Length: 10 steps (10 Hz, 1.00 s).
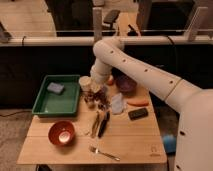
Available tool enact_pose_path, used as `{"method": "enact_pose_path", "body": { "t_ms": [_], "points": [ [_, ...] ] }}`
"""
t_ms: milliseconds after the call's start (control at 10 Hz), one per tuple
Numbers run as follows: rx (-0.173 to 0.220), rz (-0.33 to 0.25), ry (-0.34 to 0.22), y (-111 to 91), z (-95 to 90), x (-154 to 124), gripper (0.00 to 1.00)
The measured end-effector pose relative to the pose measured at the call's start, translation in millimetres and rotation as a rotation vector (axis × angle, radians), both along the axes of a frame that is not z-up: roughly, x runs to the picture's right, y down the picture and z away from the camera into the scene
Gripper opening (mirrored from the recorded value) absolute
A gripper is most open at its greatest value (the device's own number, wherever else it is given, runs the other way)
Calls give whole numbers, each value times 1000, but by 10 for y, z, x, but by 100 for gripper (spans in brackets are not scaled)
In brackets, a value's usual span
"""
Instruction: Place grapes in red bowl
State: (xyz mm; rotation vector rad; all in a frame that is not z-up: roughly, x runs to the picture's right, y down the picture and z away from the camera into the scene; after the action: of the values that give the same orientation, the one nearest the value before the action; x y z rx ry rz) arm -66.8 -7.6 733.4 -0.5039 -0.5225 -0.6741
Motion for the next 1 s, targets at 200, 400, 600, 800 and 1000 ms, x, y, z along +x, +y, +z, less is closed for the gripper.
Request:
{"method": "enact_pose_path", "body": {
  "t_ms": [200, 400, 600, 800, 1000],
  "points": [
    [7, -52, -29, 19, -98, -264, 0],
    [15, -88, -43, 64, -183, -437, 0],
    [29, -130, -66, 155, -327, -687, 0],
    [36, -169, -90, 260, -438, -866, 0],
    [38, -201, -117, 365, -528, -1057, 0]
  ]
}}
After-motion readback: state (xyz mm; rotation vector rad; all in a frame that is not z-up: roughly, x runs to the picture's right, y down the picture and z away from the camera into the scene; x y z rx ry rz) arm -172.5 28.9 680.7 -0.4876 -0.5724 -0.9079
